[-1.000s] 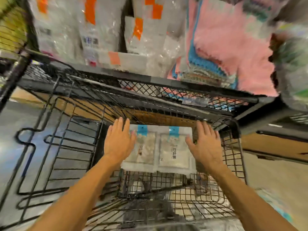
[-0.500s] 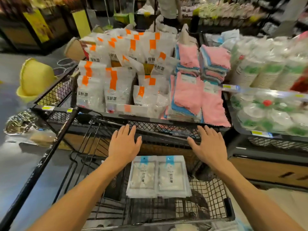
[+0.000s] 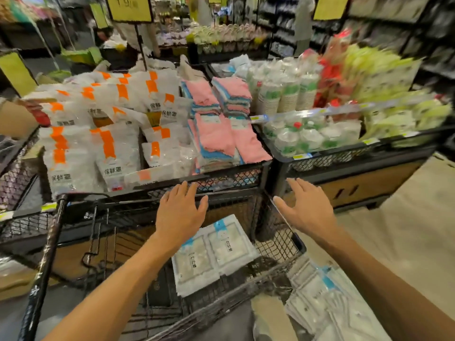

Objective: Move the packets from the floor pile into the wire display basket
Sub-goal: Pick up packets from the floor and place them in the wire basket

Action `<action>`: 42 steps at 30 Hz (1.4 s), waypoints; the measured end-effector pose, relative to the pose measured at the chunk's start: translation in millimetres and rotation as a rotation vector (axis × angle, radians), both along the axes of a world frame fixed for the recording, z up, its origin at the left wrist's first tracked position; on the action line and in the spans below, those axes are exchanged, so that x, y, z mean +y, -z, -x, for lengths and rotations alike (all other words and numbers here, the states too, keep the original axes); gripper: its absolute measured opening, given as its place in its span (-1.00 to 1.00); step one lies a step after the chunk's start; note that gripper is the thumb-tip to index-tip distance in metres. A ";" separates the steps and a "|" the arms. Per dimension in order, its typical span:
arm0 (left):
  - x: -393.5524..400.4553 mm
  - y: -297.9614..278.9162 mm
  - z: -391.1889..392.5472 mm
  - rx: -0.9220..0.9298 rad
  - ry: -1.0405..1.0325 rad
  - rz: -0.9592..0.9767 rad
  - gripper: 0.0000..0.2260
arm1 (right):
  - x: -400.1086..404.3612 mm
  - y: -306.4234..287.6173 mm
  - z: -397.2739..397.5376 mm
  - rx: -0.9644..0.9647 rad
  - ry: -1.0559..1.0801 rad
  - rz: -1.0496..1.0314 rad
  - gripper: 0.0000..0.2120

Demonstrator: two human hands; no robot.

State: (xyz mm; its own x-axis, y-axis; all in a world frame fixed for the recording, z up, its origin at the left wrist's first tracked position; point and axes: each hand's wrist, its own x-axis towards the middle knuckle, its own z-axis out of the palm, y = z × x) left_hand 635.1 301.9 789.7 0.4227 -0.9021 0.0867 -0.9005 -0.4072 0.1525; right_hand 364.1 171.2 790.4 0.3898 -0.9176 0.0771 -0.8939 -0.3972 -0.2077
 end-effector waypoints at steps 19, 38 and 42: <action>-77.1 15.6 280.0 0.022 0.569 -0.051 -0.44 | 96.2 6.9 328.2 -0.104 0.635 -0.037 -0.33; -141.2 71.9 562.6 -0.014 1.065 -0.179 -0.57 | 183.6 86.2 570.0 -0.092 1.133 -0.187 -0.28; -168.8 97.5 593.7 0.010 1.166 -0.208 -0.46 | 187.9 104.0 579.8 -0.090 1.249 -0.210 -0.26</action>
State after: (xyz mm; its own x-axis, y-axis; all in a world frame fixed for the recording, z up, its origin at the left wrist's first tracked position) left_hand 41.4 133.1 692.2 -0.6649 -0.7395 -0.1055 -0.7434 0.6414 0.1896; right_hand -215.7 359.1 686.4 -0.7455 -0.6530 -0.1333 -0.6140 0.7508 -0.2436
